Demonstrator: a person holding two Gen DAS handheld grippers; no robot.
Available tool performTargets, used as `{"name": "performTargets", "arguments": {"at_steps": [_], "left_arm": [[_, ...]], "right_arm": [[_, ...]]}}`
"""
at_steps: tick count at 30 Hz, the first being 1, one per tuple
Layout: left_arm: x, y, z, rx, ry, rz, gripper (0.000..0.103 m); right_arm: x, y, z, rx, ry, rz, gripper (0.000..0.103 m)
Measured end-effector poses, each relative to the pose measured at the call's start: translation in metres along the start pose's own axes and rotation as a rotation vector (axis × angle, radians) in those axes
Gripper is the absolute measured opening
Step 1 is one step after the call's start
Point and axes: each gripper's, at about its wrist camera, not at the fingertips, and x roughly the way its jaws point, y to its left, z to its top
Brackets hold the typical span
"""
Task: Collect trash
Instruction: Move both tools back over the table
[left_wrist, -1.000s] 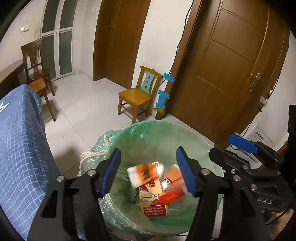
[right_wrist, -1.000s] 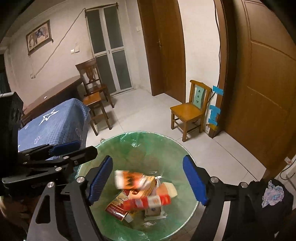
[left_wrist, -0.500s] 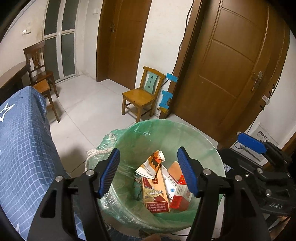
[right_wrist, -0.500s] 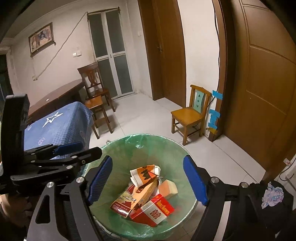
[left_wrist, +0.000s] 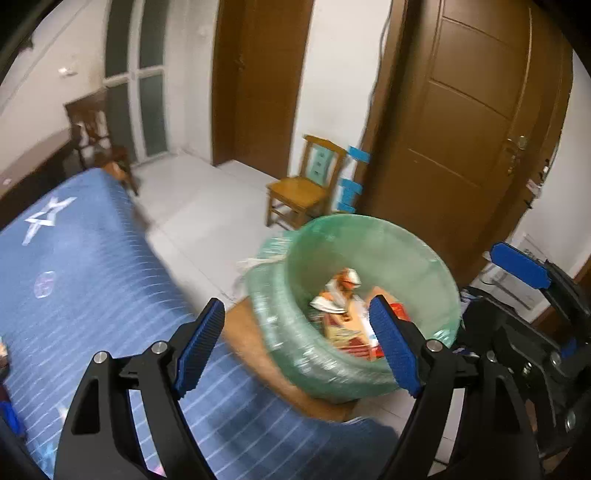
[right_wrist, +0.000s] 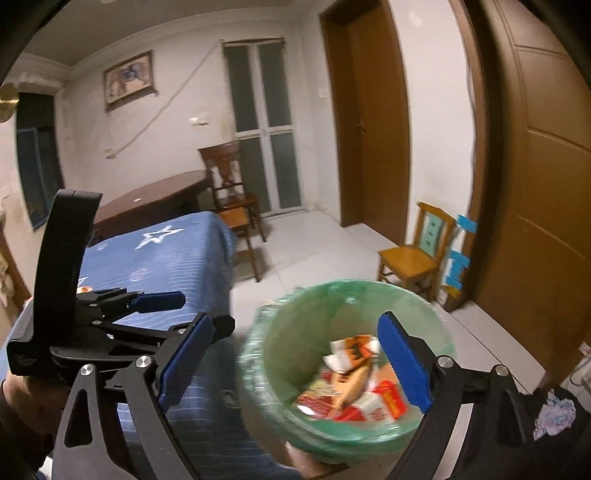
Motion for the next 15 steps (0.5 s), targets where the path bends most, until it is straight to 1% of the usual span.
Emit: {"name": "performTargets", "arguments": {"at_steps": [7, 10, 12, 14, 15], "left_arm": [[-0.057, 0.04, -0.019, -0.043, -0.07, 0.066, 0.077], [-0.088, 0.066, -0.026, -0.082, -0.096, 0.074, 0.077], [-0.112, 0.089, -0.033, -0.104, -0.119, 0.117, 0.078], [-0.134, 0.114, -0.043, -0.124, -0.134, 0.155, 0.081], [-0.147, 0.13, -0.05, -0.135, -0.141, 0.188, 0.081]], "right_arm": [[-0.014, 0.059, 0.002, -0.04, -0.036, 0.102, 0.096], [-0.015, 0.087, 0.002, -0.079, -0.029, 0.137, 0.096], [-0.013, 0.106, 0.0, -0.098, -0.015, 0.17, 0.097], [-0.01, 0.122, -0.003, -0.116, -0.002, 0.202, 0.097], [-0.01, 0.132, -0.005, -0.125, 0.005, 0.221, 0.097]]}}
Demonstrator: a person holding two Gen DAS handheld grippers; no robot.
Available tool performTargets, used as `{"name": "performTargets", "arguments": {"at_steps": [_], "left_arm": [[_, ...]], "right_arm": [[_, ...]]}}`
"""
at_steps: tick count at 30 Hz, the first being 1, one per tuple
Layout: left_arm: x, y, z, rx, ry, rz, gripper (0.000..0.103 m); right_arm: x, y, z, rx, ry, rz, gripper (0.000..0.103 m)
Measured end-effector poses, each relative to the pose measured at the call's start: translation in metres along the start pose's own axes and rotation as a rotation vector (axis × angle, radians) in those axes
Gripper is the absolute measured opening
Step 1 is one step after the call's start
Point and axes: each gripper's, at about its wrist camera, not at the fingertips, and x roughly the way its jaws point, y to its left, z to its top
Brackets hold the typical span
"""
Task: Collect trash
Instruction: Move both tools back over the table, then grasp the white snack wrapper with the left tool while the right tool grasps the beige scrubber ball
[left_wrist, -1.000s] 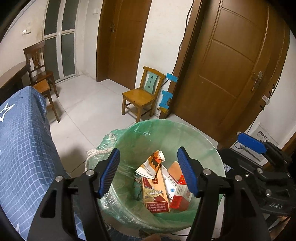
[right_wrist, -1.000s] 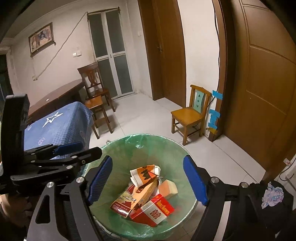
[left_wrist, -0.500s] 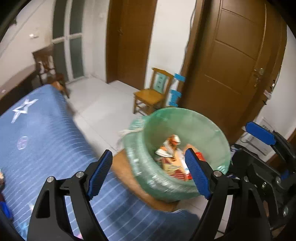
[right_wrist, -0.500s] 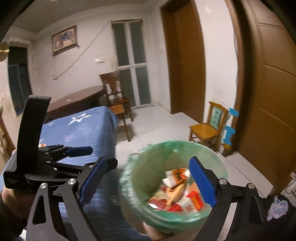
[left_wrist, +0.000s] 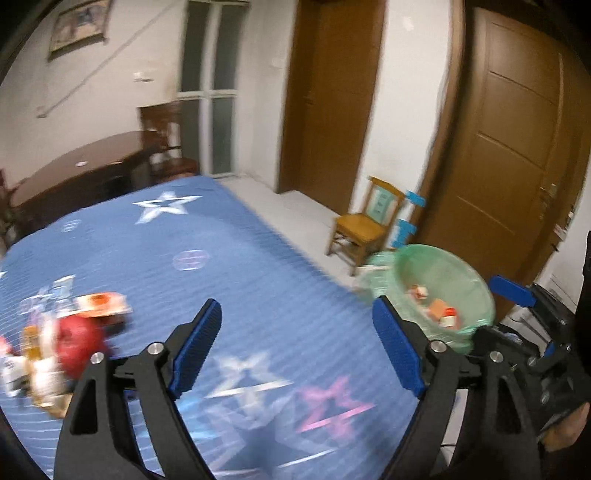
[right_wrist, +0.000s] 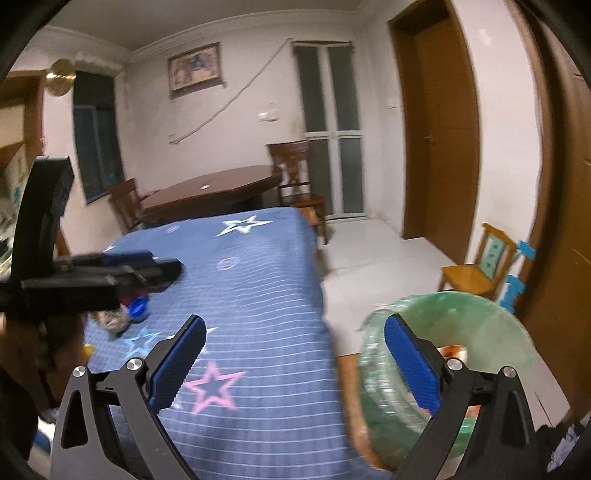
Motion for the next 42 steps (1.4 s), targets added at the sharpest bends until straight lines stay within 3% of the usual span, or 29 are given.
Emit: {"name": "performTargets", "arguments": {"at_steps": [9, 13, 18, 21, 26, 28, 32, 42], "left_arm": [[-0.061, 0.183, -0.058, -0.195, 0.012, 0.337, 0.081], [-0.084, 0.267, -0.092, -0.382, 0.013, 0.401, 0.081], [-0.085, 0.317, -0.114, -0.518, 0.039, 0.324, 0.081], [-0.074, 0.323, -0.116, -0.523, 0.065, 0.29, 0.08], [-0.056, 0.328, -0.11, -0.51, 0.077, 0.226, 0.068], [-0.052, 0.326, -0.11, -0.517, 0.079, 0.211, 0.062], [-0.04, 0.336, -0.111, -0.551, 0.094, 0.188, 0.052], [-0.025, 0.341, -0.117, -0.574, 0.104, 0.134, 0.051]], "right_arm": [[0.03, 0.08, -0.006, -0.056, 0.06, 0.141, 0.097], [0.048, 0.112, -0.009, -0.078, 0.1, 0.196, 0.097], [0.075, 0.147, -0.01, -0.096, 0.139, 0.253, 0.097], [0.088, 0.168, -0.013, -0.104, 0.17, 0.303, 0.097], [0.115, 0.206, -0.02, -0.108, 0.234, 0.374, 0.096], [0.125, 0.218, -0.021, -0.105, 0.255, 0.401, 0.092], [0.146, 0.24, -0.022, -0.114, 0.302, 0.43, 0.065], [0.193, 0.298, -0.02, -0.175, 0.362, 0.408, 0.064]]}}
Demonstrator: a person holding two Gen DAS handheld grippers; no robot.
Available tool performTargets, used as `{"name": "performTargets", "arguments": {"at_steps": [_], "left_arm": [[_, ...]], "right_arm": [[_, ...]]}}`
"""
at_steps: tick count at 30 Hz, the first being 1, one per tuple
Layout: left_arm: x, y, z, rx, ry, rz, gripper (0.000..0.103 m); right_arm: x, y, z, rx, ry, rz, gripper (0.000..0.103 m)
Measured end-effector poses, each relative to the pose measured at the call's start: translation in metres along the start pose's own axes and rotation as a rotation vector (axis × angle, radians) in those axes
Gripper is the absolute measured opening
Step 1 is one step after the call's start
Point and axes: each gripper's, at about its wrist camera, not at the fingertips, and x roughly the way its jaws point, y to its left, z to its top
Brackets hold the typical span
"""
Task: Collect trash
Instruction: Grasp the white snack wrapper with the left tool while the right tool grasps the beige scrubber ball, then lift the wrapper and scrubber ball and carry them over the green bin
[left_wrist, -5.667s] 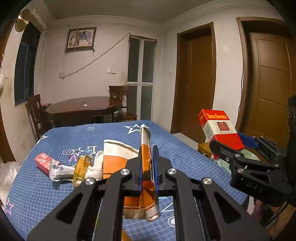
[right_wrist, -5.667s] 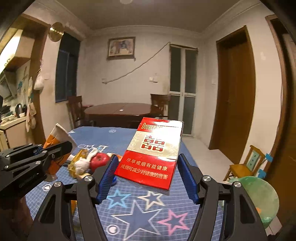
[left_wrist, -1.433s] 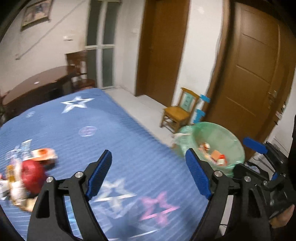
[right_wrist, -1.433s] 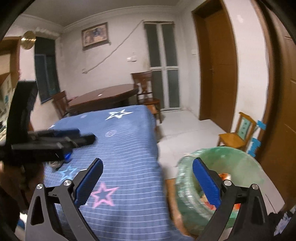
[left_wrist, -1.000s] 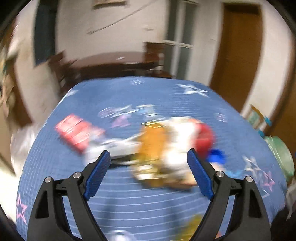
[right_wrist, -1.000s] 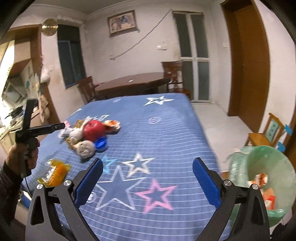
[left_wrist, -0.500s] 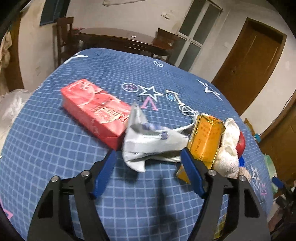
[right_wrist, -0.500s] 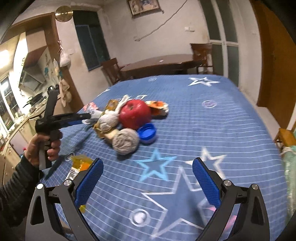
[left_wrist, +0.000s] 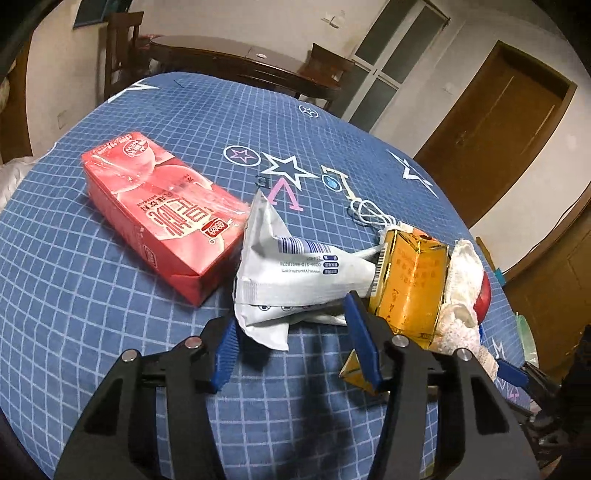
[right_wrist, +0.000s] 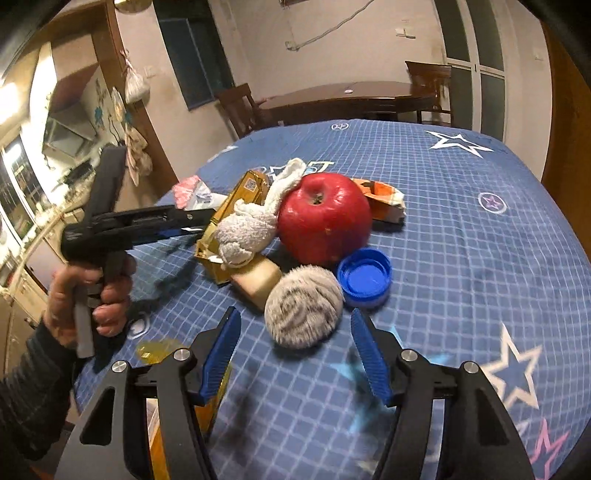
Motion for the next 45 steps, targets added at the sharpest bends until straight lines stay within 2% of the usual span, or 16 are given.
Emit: {"name": "performTargets", "arguments": {"at_steps": [4, 5, 6, 7, 9, 14, 20, 25, 29, 36, 45], "left_arm": [[0.004, 0.003, 0.001, -0.019, 0.005, -0.014, 0.049], [0.005, 0.002, 0.001, -0.02, 0.006, -0.009, 0.035], [0.007, 0.002, 0.001, -0.023, 0.014, -0.008, 0.027], [0.008, 0.002, 0.001, -0.029, 0.02, -0.006, 0.024], [0.006, 0.001, 0.001, -0.027, 0.005, 0.003, 0.024], [-0.005, -0.001, -0.004, -0.018, -0.04, 0.026, 0.023], [-0.041, -0.012, -0.015, 0.005, -0.142, 0.041, 0.023], [-0.08, -0.024, -0.023, 0.007, -0.271, 0.108, 0.023], [-0.102, -0.043, -0.031, 0.021, -0.343, 0.129, 0.023], [-0.127, -0.078, -0.061, 0.048, -0.408, 0.119, 0.023], [-0.143, -0.116, -0.088, 0.103, -0.468, 0.12, 0.023]], "right_arm": [[0.02, 0.01, 0.006, -0.033, 0.034, -0.046, 0.063], [0.023, 0.012, 0.007, -0.039, 0.04, -0.055, 0.061], [0.025, 0.013, 0.007, -0.042, 0.041, -0.064, 0.056], [0.028, 0.014, 0.007, -0.045, 0.039, -0.077, 0.053], [0.029, 0.012, 0.007, -0.036, 0.032, -0.093, 0.043], [0.02, 0.003, 0.006, -0.017, 0.001, -0.081, 0.038], [0.003, 0.004, 0.002, -0.024, -0.061, -0.097, 0.037], [-0.019, 0.016, 0.0, -0.054, -0.126, -0.132, 0.037], [-0.042, 0.027, 0.002, -0.086, -0.194, -0.162, 0.037], [-0.089, 0.041, 0.004, -0.117, -0.335, -0.231, 0.037], [-0.138, 0.051, -0.002, -0.138, -0.418, -0.271, 0.037]]}}
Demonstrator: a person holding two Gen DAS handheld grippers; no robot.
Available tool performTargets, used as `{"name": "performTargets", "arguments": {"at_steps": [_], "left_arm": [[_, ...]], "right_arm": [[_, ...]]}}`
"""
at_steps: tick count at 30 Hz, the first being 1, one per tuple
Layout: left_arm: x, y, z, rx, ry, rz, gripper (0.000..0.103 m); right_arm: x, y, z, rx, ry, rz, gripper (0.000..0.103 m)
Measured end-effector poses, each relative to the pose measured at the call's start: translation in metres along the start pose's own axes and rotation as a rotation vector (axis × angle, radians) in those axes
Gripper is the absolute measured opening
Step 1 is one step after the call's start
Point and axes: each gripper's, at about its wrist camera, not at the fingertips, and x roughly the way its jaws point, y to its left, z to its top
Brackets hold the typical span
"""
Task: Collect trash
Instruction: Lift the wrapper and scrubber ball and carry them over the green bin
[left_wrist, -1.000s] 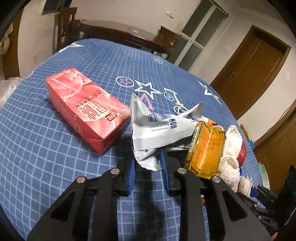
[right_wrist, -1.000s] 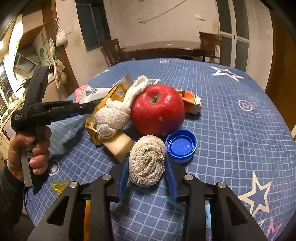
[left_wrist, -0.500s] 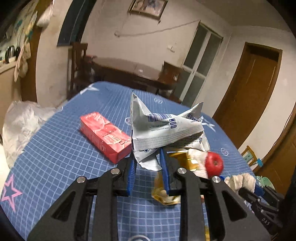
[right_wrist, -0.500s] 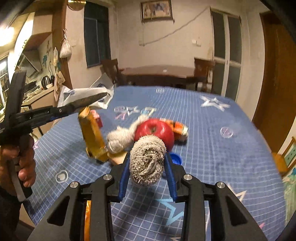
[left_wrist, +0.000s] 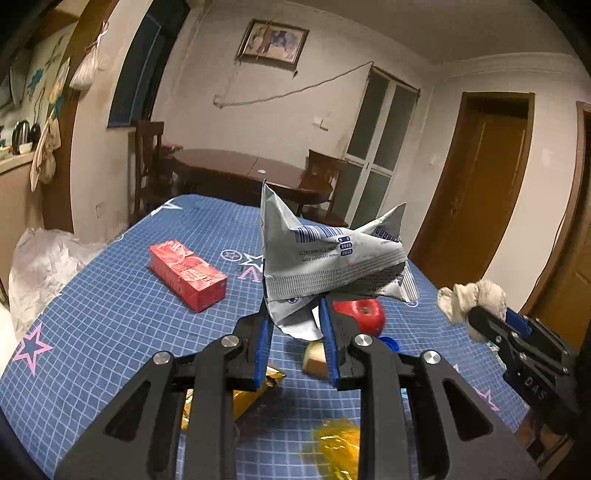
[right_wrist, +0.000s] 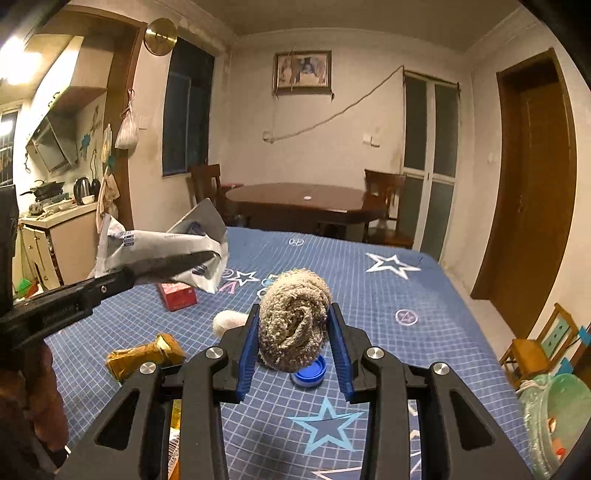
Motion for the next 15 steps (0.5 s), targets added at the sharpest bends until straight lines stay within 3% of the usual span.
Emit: {"name": "performTargets", "arguments": {"at_steps": [15], "left_arm": [[-0.014, -0.029, -0.003, 0.018, -0.02, -0.019, 0.023]], "right_arm": [[-0.036, -0.025, 0.003, 0.007, -0.005, -0.03, 0.037]]}}
